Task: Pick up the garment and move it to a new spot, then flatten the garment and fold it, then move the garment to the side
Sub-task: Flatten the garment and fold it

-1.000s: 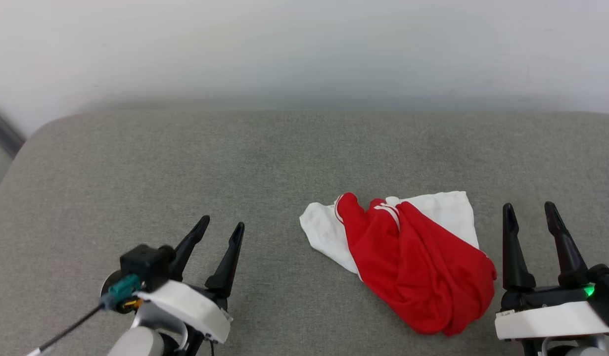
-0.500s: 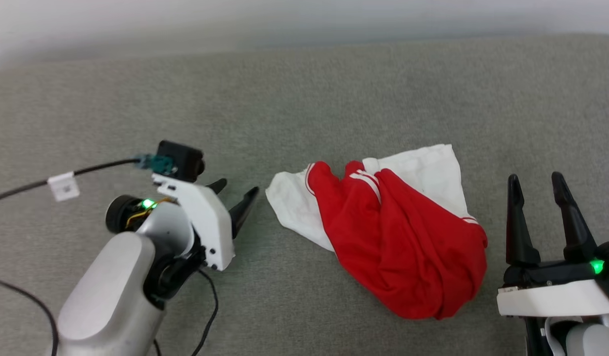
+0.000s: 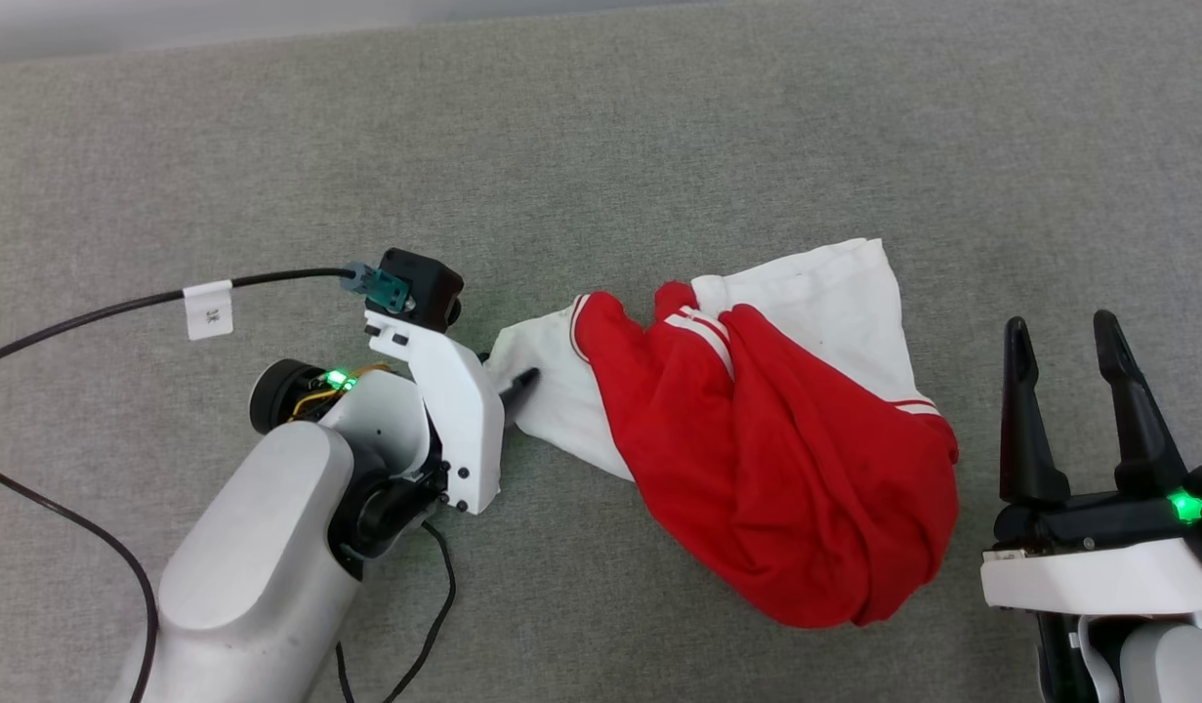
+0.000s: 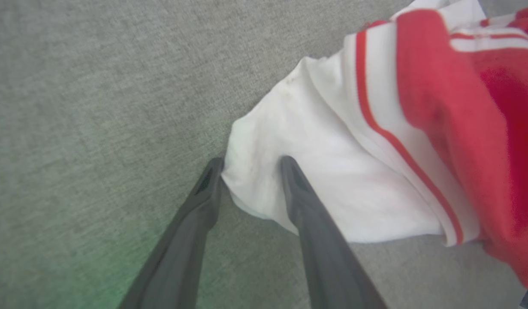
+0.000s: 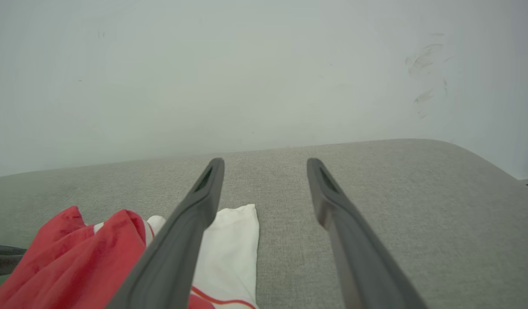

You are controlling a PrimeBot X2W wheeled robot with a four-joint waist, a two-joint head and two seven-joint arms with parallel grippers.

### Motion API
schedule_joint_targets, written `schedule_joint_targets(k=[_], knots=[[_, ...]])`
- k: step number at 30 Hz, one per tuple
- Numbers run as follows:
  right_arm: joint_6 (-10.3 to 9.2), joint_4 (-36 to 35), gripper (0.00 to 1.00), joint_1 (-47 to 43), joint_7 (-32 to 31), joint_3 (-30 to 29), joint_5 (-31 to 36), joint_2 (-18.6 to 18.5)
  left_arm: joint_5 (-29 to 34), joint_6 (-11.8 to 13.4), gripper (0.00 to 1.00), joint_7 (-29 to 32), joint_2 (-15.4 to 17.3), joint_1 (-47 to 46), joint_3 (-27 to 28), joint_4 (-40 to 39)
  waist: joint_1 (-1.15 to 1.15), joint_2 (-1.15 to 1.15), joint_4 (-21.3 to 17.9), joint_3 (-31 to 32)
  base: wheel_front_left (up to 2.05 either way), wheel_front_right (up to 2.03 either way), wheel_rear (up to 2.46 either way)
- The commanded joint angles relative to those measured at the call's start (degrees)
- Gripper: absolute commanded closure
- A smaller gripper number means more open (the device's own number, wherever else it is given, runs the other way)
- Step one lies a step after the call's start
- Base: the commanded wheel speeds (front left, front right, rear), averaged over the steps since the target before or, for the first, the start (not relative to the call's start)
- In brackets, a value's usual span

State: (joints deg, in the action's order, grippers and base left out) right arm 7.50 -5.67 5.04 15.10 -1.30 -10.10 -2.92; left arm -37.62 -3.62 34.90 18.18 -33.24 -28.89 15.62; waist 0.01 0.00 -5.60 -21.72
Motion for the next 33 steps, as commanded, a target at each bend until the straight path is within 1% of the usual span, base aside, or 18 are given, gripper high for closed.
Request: schedule_joint_targets(k=[1,3,7,11,12,13,14,18,19,20,24,27,31,32,33], knots=[[-0.02,-0.11,0.00,0.90,0.09,-0.24,0.20,0.07,0.15,-0.22,1.00,0.21,-0.46,2.07,-1.32,1.67,-0.01,0.00,0.31,-0.04,0.00,0.00,0.00],[-0.02,0.27,0.00,0.86,0.10,-0.54,0.57,0.07,0.31,0.16,1.00,-2.47,-0.60,2.36,-0.23,1.06,-0.01,0.00,0.93,0.38,0.00,0.00,0.00],[-0.02,1.08,0.00,0.52,0.09,-0.88,0.69,0.07,0.68,1.08,1.00,-8.18,0.18,2.66,2.37,-0.36,-0.01,0.00,2.45,2.30,0.00,0.00,0.00],[-0.02,1.51,0.00,-0.04,0.09,-1.02,0.41,0.06,0.47,3.81,1.00,-14.91,0.34,4.82,6.38,-2.86,-0.01,0.00,4.28,4.63,0.00,0.00,0.00],[-0.02,1.56,0.00,-0.13,0.09,-1.08,-0.04,0.07,0.43,4.36,1.00,-16.06,0.61,5.44,7.13,-3.79,-0.01,0.00,4.77,5.10,0.00,0.00,0.00],[-0.02,1.56,0.00,-0.13,0.09,-1.08,-0.04,0.07,0.43,4.36,1.00,-16.06,0.61,5.44,7.13,-3.79,-0.01,0.00,4.77,5.10,0.00,0.00,0.00],[-0.02,1.75,0.00,-0.37,0.09,-0.91,0.01,0.08,0.36,5.63,1.00,-18.00,1.29,6.61,8.93,-5.64,-0.01,0.00,5.72,6.00,0.00,0.00,0.00],[-0.02,2.43,0.00,-1.23,0.09,-1.17,0.44,0.07,0.02,8.00,1.00,-20.29,3.47,10.13,12.28,-9.49,-0.01,0.00,7.48,7.54,0.00,0.00,0.00],[-0.02,2.57,0.00,-1.36,0.10,-1.34,0.48,0.07,-0.21,8.65,1.00,-20.59,4.03,11.18,13.16,-10.41,-0.01,0.00,7.89,7.82,0.00,0.00,0.00],[-0.02,2.57,0.00,-1.36,0.10,-1.34,0.48,0.07,-0.21,8.65,1.00,-20.59,4.03,11.18,13.16,-10.41,-0.01,0.00,7.89,7.82,0.00,0.00,0.00],[-0.02,3.09,0.00,-1.80,0.09,-1.68,0.56,0.06,-1.39,11.00,1.00,-21.64,6.10,15.77,16.97,-13.29,-0.01,0.00,9.38,8.69,0.00,0.00,0.00],[-0.02,3.34,0.00,-1.91,0.09,-1.89,0.61,0.06,-2.52,11.87,1.00,-22.14,7.26,19.71,19.17,-13.82,-0.01,0.00,10.24,9.32,0.00,0.00,0.00],[-0.02,4.06,0.00,-2.28,0.09,-2.07,0.48,0.06,-3.31,11.91,1.00,-21.57,7.07,24.62,18.62,-12.44,-0.01,0.00,11.13,10.03,0.00,0.00,0.00],[-0.02,4.28,0.00,-2.38,0.09,-1.99,0.46,0.07,-3.51,11.56,0.75,-21.61,6.59,25.50,17.98,-11.96,-0.01,0.00,11.30,10.24,0.00,0.00,0.00],[-0.02,4.43,0.00,-2.49,0.10,-1.97,0.48,0.06,-3.39,11.20,0.04,-22.00,6.36,26.01,17.46,-11.41,-0.01,0.00,11.46,10.44,0.00,0.00,0.00]])
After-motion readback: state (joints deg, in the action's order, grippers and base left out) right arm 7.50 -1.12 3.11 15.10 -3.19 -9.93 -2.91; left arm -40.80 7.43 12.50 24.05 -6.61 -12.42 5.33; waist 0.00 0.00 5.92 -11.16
